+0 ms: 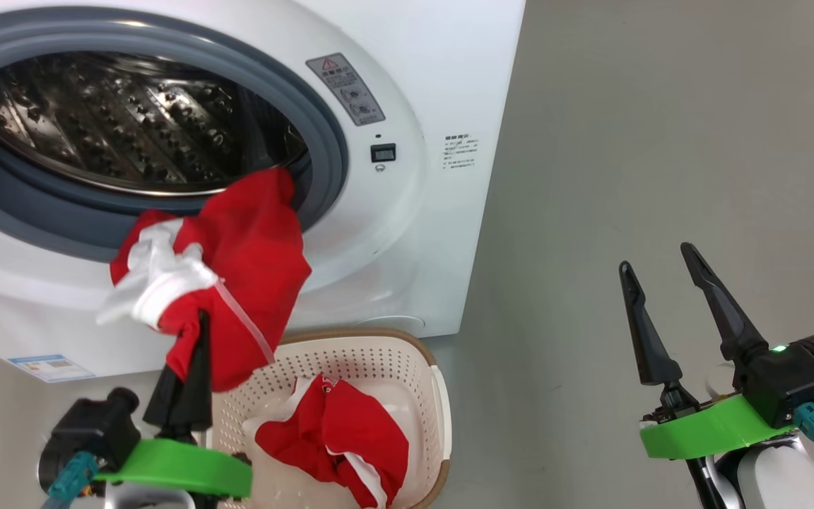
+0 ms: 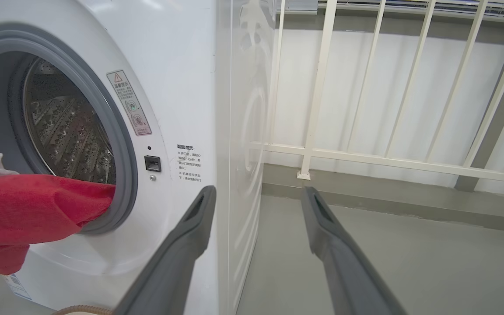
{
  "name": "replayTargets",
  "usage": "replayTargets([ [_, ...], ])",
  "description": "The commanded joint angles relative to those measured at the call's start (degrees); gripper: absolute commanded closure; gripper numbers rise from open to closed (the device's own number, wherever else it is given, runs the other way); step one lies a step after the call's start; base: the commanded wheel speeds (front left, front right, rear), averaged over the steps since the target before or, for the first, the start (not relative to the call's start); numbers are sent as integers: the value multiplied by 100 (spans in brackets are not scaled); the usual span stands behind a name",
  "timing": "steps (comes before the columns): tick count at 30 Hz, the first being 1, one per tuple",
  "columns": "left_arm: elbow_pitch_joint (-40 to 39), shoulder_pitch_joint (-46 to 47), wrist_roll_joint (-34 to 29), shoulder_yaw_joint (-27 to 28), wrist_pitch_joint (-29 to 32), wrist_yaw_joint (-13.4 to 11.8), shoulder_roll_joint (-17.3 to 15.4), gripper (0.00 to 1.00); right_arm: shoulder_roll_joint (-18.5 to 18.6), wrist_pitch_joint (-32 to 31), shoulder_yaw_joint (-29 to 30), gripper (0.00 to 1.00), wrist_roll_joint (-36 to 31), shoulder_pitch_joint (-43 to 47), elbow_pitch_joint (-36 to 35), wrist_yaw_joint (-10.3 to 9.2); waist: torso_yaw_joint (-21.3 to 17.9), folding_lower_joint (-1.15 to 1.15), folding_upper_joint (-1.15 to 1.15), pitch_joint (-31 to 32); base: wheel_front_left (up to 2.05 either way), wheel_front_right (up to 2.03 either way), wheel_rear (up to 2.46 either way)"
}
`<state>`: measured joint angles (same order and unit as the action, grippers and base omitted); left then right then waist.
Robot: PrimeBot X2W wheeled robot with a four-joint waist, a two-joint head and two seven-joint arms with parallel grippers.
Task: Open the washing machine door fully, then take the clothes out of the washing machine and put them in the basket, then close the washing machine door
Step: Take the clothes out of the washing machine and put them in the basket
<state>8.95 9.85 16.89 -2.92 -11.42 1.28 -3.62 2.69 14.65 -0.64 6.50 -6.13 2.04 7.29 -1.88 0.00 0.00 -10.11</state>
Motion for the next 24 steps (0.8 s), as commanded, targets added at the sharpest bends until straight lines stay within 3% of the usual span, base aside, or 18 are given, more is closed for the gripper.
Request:
replayTargets([
  [1,-298,-63,71,151,44,-48,-48,100,19,35,-104,0,12,-9,-136,20,-18,0,0,15,0,0,0],
  [6,-371,-187,298,154,291,-25,-34,100,19,35,-125,0,34,-43,-165,20,-51,0,0,-120,0,0,0],
  [11,81,23,459,-40,583,37,-6,100,19,35,-140,0,15,-116,-160,20,4,0,0,-357,0,0,0],
  [24,2783,1237,893,-491,366,304,61,100,19,35,-298,0,-27,-470,-120,20,-61,0,0,-957,0,0,0],
])
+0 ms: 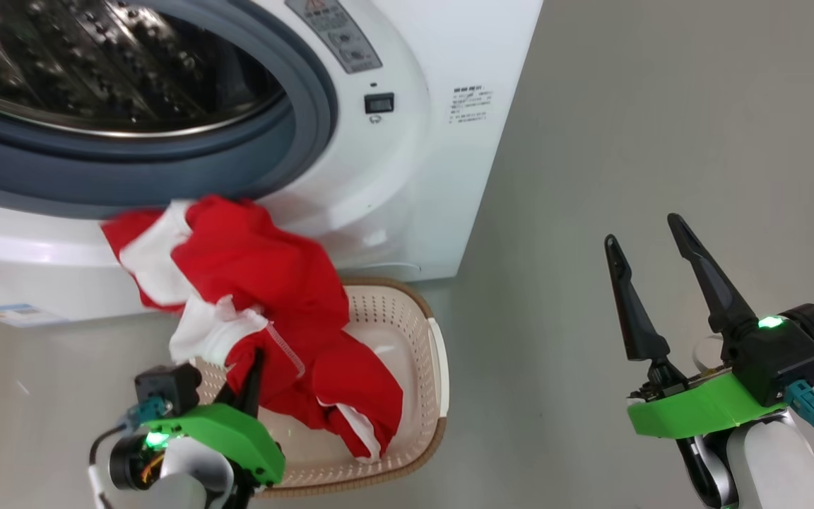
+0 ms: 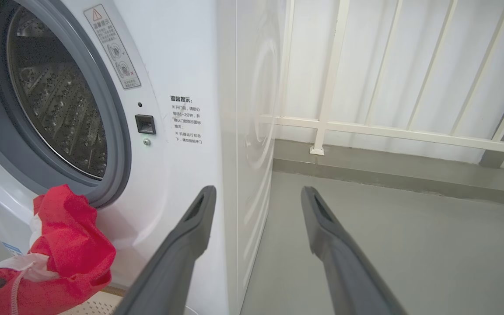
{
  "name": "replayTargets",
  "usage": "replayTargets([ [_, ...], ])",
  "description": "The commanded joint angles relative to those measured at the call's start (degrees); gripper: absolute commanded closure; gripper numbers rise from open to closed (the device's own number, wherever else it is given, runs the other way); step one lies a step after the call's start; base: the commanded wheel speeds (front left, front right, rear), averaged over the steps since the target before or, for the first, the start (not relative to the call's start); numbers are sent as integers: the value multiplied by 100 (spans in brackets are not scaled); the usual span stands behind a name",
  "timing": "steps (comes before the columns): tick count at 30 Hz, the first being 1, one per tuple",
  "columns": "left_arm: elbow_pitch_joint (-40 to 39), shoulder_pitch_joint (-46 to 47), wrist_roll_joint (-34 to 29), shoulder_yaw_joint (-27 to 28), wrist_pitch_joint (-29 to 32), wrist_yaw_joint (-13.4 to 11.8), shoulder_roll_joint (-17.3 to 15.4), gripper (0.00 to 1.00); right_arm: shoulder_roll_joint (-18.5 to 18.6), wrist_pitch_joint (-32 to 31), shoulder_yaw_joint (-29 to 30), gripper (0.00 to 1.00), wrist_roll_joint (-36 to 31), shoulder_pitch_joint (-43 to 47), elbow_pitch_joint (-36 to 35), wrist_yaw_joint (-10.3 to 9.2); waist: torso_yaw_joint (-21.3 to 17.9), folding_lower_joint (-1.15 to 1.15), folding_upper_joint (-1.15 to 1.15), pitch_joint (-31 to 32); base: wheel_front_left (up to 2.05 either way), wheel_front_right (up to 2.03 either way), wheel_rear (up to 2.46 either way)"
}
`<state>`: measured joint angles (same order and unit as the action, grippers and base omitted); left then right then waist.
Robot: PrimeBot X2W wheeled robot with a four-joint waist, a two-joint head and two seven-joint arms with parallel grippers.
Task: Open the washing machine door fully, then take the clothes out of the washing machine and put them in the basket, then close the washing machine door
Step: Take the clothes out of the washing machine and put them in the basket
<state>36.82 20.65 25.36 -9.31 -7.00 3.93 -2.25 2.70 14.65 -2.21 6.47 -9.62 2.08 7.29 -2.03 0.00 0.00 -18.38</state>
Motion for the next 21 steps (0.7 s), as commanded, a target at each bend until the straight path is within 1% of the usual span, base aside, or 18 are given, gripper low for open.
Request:
replayTargets([
  [1,232,268,63,119,-109,48,-74,100,18,35,-156,0,-19,-135,-129,20,-61,0,0,-181,0,0,0],
  [6,1309,861,228,27,-301,125,-67,100,18,35,-209,0,20,-222,-137,20,-134,0,0,-495,0,0,0],
  [10,2036,1359,436,-179,-317,181,-65,100,18,35,-250,0,-56,-341,-130,20,-154,0,0,-833,0,0,0],
  [17,2913,2067,626,-537,-335,208,-64,100,18,35,-340,0,-64,-643,-175,20,-312,0,0,-1360,0,0,0],
  [19,3023,2147,613,-588,-314,206,-64,100,18,35,-352,0,-49,-672,-170,20,-337,0,0,-1422,0,0,0],
  [21,3300,2337,593,-671,-262,194,-64,100,18,35,-399,0,1,-748,-157,20,-418,0,0,-1578,0,0,0],
])
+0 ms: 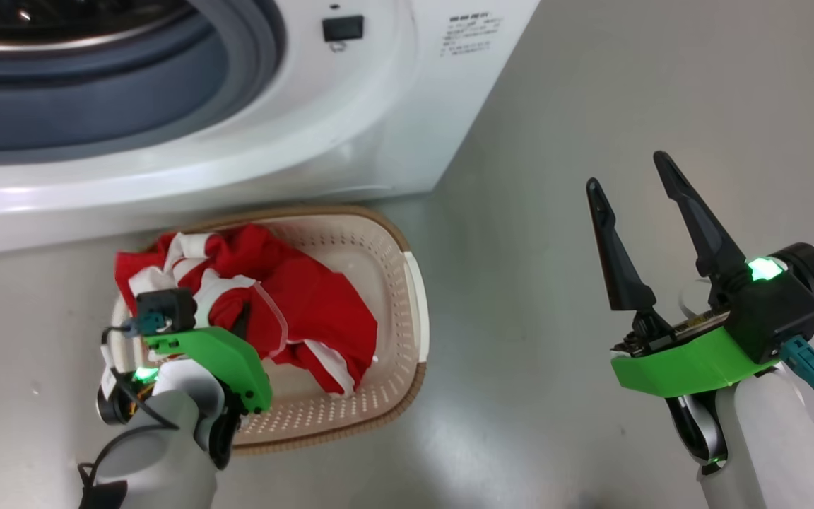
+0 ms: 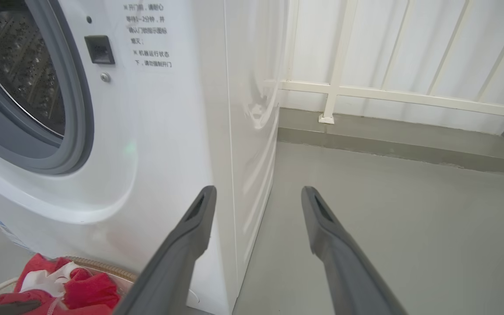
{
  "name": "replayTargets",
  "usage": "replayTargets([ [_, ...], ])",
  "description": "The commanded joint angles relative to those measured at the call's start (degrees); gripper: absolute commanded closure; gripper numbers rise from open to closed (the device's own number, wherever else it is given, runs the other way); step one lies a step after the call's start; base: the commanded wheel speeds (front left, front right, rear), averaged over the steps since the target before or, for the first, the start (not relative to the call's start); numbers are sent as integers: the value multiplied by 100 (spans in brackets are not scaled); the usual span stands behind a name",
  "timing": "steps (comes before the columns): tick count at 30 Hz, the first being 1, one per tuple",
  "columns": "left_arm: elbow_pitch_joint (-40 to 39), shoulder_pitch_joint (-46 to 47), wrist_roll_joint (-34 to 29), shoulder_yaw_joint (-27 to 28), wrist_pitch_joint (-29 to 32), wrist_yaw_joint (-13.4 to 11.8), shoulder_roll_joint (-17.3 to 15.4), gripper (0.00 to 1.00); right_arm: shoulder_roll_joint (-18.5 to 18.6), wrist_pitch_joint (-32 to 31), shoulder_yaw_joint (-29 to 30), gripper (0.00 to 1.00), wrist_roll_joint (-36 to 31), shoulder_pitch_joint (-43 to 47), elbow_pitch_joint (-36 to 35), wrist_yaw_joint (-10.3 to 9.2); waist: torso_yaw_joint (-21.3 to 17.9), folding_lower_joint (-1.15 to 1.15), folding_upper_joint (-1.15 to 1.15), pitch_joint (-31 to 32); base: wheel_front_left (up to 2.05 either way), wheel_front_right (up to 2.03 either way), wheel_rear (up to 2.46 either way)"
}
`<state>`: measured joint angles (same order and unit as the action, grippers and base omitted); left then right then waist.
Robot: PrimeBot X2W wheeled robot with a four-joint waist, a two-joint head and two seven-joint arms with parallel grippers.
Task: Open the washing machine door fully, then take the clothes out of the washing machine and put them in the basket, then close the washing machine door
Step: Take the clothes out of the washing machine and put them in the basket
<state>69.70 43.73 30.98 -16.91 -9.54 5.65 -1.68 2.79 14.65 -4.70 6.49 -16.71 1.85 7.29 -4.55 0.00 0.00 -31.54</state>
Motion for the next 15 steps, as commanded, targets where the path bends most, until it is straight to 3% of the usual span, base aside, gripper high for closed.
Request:
replayTargets([
  [1,11,29,31,89,-8,21,-121,100,9,35,-151,0,-1,-39,-134,20,-165,0,0,-262,0,0,0],
  [5,212,173,17,49,57,-9,-170,100,9,35,-189,0,66,-119,-125,20,-266,0,0,-429,0,0,0],
  [6,265,216,113,132,63,-44,-177,20,9,35,-188,0,85,-144,-120,20,-292,0,0,-470,0,0,0],
  [7,283,236,118,138,26,-80,-184,0,9,35,-186,0,88,-150,-116,20,-301,0,0,-484,0,0,0],
  [15,354,356,18,16,-230,-229,-196,0,9,35,-121,0,89,-202,-30,20,-282,0,0,-428,0,0,0],
])
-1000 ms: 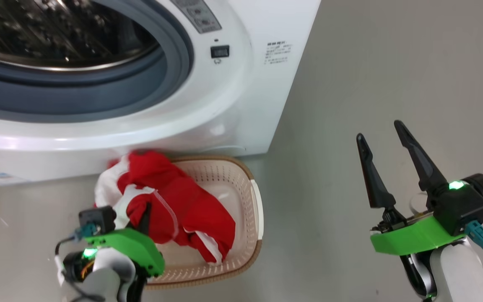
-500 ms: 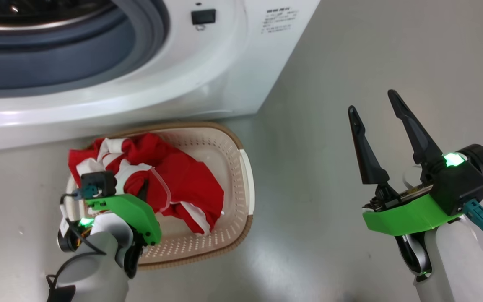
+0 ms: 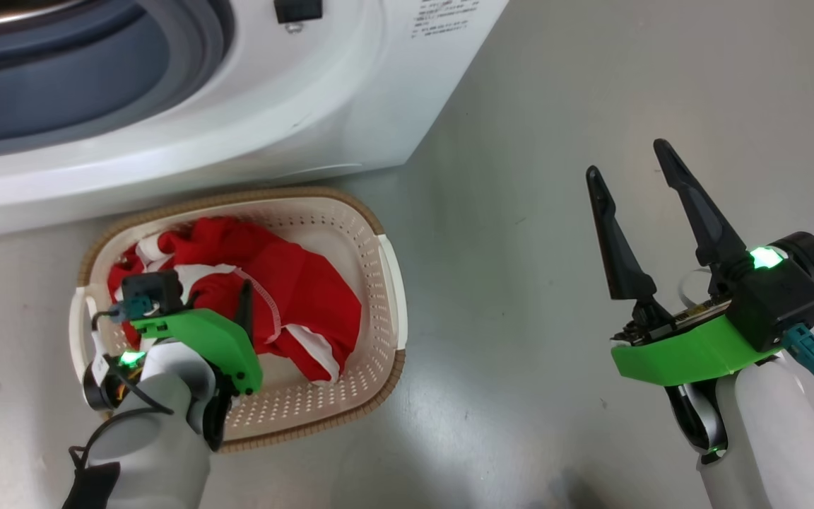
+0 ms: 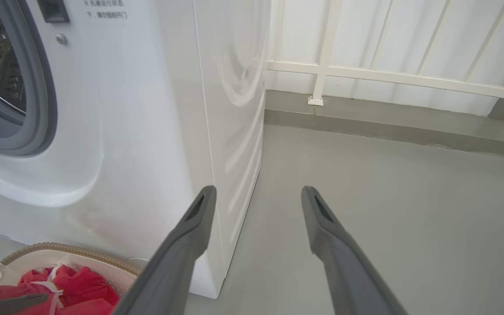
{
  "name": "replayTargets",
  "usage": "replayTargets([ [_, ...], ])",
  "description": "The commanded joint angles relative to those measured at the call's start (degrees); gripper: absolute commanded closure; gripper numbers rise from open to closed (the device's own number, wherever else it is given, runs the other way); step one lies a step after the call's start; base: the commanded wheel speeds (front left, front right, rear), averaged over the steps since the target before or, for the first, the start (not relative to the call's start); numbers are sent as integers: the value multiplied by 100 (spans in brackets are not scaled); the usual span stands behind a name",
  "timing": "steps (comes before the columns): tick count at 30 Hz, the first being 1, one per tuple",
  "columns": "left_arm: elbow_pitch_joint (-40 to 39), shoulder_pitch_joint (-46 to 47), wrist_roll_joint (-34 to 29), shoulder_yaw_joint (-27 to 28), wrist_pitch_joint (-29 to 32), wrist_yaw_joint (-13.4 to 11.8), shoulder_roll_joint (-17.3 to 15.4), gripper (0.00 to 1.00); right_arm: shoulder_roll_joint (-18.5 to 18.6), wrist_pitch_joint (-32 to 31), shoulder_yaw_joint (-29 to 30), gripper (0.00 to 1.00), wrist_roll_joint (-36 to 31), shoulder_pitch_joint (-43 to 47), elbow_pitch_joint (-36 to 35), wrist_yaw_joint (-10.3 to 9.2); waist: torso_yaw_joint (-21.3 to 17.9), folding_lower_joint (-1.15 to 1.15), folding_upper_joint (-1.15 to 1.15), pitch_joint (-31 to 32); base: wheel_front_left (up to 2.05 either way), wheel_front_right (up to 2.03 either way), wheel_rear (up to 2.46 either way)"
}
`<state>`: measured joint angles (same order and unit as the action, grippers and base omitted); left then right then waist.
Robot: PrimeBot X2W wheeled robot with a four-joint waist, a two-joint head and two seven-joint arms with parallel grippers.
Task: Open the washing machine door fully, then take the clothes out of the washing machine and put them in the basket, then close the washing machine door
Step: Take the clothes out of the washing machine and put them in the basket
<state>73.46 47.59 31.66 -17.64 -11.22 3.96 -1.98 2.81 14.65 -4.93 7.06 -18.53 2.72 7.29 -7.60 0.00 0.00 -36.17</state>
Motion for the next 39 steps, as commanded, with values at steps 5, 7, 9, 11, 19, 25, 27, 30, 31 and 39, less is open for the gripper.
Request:
replayTargets([
  [5,-113,-52,-138,16,-298,-74,-175,0,7,35,4,0,-48,0,11,20,95,0,0,235,0,0,0],
  [7,-222,-98,-160,11,-346,-49,-179,0,7,35,72,0,-95,11,77,20,143,0,0,329,0,0,0],
  [9,-362,-166,-241,-28,-367,-77,-205,0,7,35,133,0,-121,22,132,20,185,0,0,438,0,0,0],
  [11,-686,-272,-281,8,-373,-77,-209,0,7,35,190,0,-128,40,168,20,237,0,0,557,0,0,0],
  [19,-2622,-1141,-581,369,-376,-47,-255,0,7,35,403,0,-147,190,255,20,407,0,0,1059,0,0,0],
  [25,-3851,-1730,-942,594,-377,-121,-260,0,7,35,554,0,-176,290,335,20,494,0,0,1369,0,0,0],
  [27,-4300,-1948,-1057,706,-377,-140,-251,0,7,35,626,0,-202,333,362,20,526,0,0,1493,0,0,0],
  [30,-4863,-2259,-1192,902,-377,-185,-232,0,7,35,733,0,-237,388,399,20,571,0,0,1672,0,0,0],
  [31,-5018,-2354,-1262,965,-377,-234,-229,0,7,35,760,0,-252,400,411,20,580,0,0,1729,0,0,0],
  [39,-6012,-3013,-1648,1367,-377,-380,-211,0,7,35,1008,0,-350,552,448,20,617,0,0,2165,0,0,0],
])
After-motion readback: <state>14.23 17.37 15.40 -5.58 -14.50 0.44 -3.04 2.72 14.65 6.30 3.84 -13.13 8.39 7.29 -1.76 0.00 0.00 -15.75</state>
